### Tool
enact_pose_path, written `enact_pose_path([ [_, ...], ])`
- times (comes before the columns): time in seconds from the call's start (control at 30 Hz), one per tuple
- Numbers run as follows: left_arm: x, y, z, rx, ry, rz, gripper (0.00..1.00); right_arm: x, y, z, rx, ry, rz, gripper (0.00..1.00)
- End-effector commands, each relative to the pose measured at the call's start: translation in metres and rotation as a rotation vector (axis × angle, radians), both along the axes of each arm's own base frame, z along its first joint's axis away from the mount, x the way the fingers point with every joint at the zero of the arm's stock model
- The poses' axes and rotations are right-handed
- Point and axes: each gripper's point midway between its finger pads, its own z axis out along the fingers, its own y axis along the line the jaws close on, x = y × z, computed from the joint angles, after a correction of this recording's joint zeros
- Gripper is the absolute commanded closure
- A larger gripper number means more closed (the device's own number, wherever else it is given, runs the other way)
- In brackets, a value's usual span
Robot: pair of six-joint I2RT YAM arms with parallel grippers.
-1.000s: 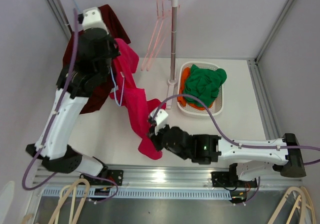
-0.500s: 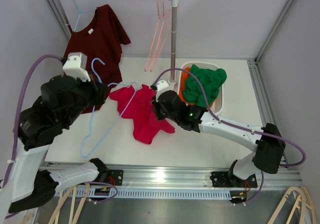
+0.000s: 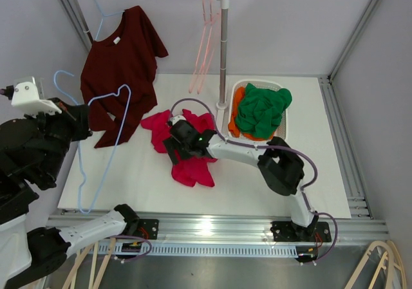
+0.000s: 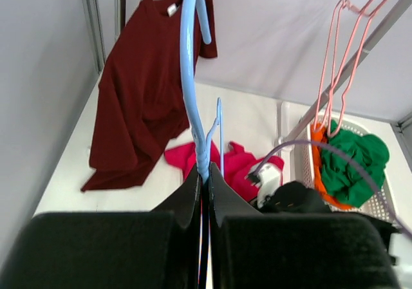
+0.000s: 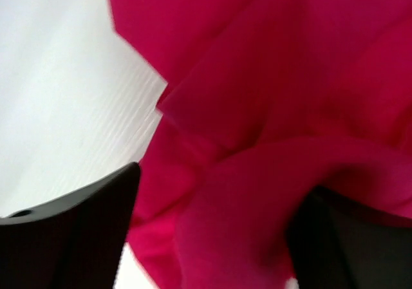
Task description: Remove the t-shirt from the hanger
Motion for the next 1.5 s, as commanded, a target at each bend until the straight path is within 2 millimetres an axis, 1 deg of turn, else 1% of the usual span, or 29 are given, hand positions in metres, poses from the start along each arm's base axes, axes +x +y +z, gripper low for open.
enact_pose_path([
  [0.0,0.022,-0.013,0.028,0.051,-0.084,-0.007,0.99,0.012,0.007,-0.014,-0.037,0.018,-0.041,0.07],
  [0.03,0.029,-0.018,0.036,0.052,-0.094,-0.008,0.99,0.015,0.009,-0.024,-0.047,0.029,-0.042,0.06],
  [0.07,0.031,-0.018,0.039,0.073,-0.101,-0.002,0.99,0.018,0.015,-0.021,-0.031,0.028,-0.042,0.01],
  [0.17,0.038,-0.019,0.051,0.075,-0.138,0.021,0.99,0.025,0.023,-0.025,-0.026,0.04,-0.037,0.01],
  [0.27,0.041,-0.017,0.064,0.076,-0.186,0.04,0.99,0.026,0.023,-0.045,-0.074,0.063,-0.029,0.01],
  [0.33,0.044,-0.013,0.07,0.101,-0.199,0.067,0.99,0.032,0.021,-0.051,-0.108,0.05,-0.052,0.0],
  [0.43,0.056,-0.021,0.082,0.13,-0.228,0.061,0.99,0.038,0.014,-0.07,-0.168,0.046,-0.078,0.01],
  [0.47,0.063,-0.02,0.083,0.159,-0.228,0.066,0.99,0.038,0.012,-0.074,-0.178,0.051,-0.08,0.14],
  [0.5,0.075,-0.027,0.085,0.168,-0.214,0.057,0.99,0.036,0.009,-0.078,-0.193,0.064,-0.086,0.22],
  [0.53,0.085,-0.03,0.082,0.175,-0.198,0.053,0.99,0.032,0.006,-0.082,-0.198,0.078,-0.081,0.41],
  [0.57,0.094,-0.029,0.083,0.177,-0.194,0.041,0.99,0.029,0.004,-0.083,-0.199,0.089,-0.078,0.8],
  [0.63,0.12,-0.039,0.07,0.119,-0.141,0.02,0.99,0.018,-0.003,-0.082,-0.188,0.107,-0.075,1.0],
  [0.7,0.135,-0.042,0.068,0.123,-0.15,0.013,0.99,0.003,0.002,-0.072,-0.14,0.119,-0.041,1.0],
  [0.73,0.149,-0.048,0.06,0.13,-0.159,0.01,0.99,-0.005,0.004,-0.049,-0.095,0.117,-0.017,1.0],
  [0.8,0.159,-0.053,0.061,0.141,-0.188,-0.009,0.99,-0.042,0.0,-0.04,-0.102,0.152,0.047,1.0],
  [0.83,0.17,-0.055,0.056,0.144,-0.186,-0.012,0.99,-0.052,0.0,-0.006,-0.059,0.121,0.063,1.0],
  [0.87,0.177,-0.056,0.054,0.145,-0.181,-0.022,0.99,-0.064,-0.01,0.0,-0.082,0.108,0.07,1.0],
  [0.9,0.181,-0.06,0.056,0.131,-0.182,-0.043,0.99,-0.085,-0.014,0.012,-0.089,0.105,0.101,1.0],
  [0.93,0.188,-0.055,0.052,0.128,-0.163,-0.03,0.99,-0.095,-0.018,0.026,-0.074,0.1,0.11,1.0],
  [0.97,0.198,-0.06,0.05,0.116,-0.155,-0.049,0.99,-0.107,-0.031,0.056,-0.032,0.084,0.113,1.0],
  [1.03,0.207,-0.06,0.05,0.104,-0.157,-0.047,0.99,-0.119,-0.046,0.086,0.007,0.053,0.099,1.0],
  [1.07,0.217,-0.064,0.048,0.107,-0.158,-0.057,0.99,-0.122,-0.061,0.119,0.07,0.022,0.082,1.0],
  [1.17,0.235,-0.077,0.049,0.114,-0.187,-0.101,0.99,-0.121,-0.104,0.15,0.072,-0.029,-0.015,1.0],
  [1.2,0.241,-0.081,0.048,0.116,-0.19,-0.115,0.99,-0.124,-0.125,0.175,0.103,-0.052,-0.046,1.0],
  [1.27,0.25,-0.091,0.051,0.113,-0.22,-0.151,0.99,-0.118,-0.157,0.199,0.101,-0.113,-0.128,1.0],
  [1.3,0.257,-0.096,0.049,0.116,-0.225,-0.17,0.99,-0.116,-0.175,0.219,0.134,-0.146,-0.167,1.0],
  [1.33,0.26,-0.102,0.048,0.116,-0.233,-0.196,0.99,-0.106,-0.191,0.241,0.158,-0.205,-0.24,1.0],
  [1.4,0.267,-0.107,0.051,0.107,-0.259,-0.209,0.99,-0.095,-0.222,0.256,0.138,-0.256,-0.329,1.0],
  [1.47,0.269,-0.109,0.056,0.113,-0.285,-0.212,0.99,-0.077,-0.249,0.282,0.158,-0.326,-0.412,1.0],
])
